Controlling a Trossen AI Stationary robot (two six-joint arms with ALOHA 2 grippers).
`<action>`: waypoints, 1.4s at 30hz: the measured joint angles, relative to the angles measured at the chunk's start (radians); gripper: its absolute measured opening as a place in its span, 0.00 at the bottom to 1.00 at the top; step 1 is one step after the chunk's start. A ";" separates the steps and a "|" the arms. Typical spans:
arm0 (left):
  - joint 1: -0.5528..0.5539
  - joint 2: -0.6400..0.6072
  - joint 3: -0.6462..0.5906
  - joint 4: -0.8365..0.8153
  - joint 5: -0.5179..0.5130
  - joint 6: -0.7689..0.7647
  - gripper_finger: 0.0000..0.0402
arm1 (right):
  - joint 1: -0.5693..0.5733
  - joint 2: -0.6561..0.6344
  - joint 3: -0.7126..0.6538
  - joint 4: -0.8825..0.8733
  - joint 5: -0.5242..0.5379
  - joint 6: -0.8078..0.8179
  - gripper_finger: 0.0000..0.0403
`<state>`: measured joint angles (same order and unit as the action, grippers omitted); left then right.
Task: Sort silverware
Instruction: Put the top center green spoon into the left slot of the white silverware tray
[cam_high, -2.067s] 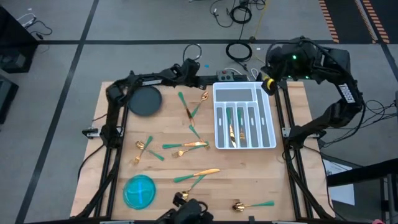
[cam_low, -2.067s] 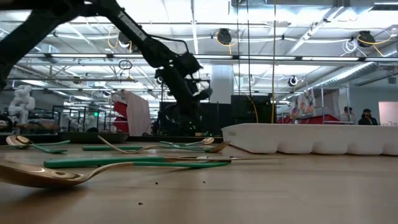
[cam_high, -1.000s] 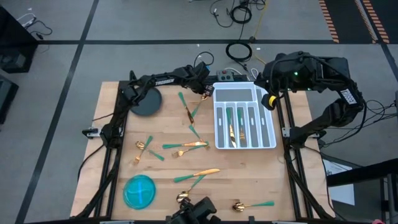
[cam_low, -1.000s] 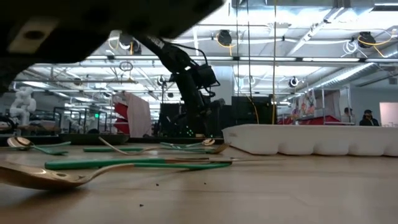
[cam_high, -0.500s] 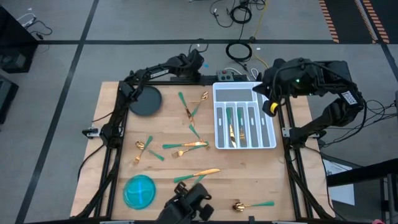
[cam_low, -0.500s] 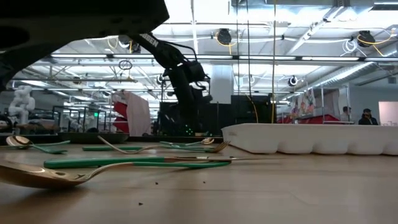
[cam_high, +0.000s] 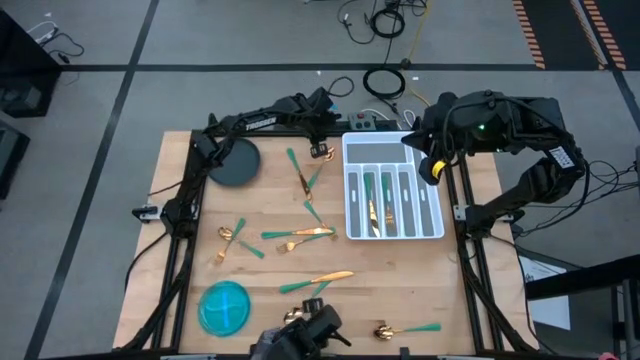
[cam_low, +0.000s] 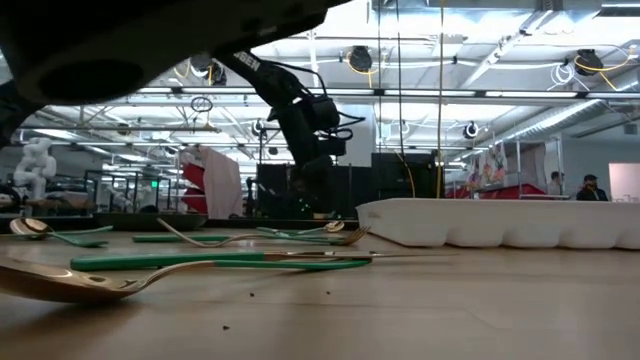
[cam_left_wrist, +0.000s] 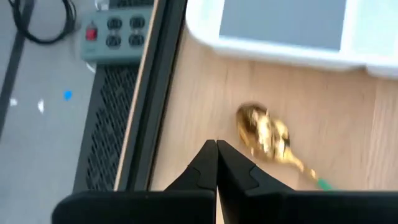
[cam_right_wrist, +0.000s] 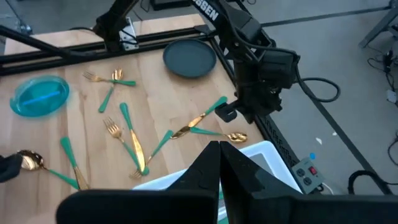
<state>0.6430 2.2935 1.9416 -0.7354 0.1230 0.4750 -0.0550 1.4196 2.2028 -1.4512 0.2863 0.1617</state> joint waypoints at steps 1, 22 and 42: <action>0.000 0.002 0.001 0.013 0.010 -0.008 0.00 | 0.004 0.000 0.000 0.000 0.001 0.007 0.00; 0.014 0.106 0.028 -0.142 0.197 0.060 0.00 | 0.068 0.001 0.000 0.051 0.001 0.009 0.00; 0.021 0.112 0.179 0.084 0.072 -0.216 0.00 | 0.077 0.002 0.000 0.057 0.000 0.034 0.00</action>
<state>0.6643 2.4052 2.1204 -0.6515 0.1953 0.2585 0.0216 1.4220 2.2028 -1.3941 0.2867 0.1955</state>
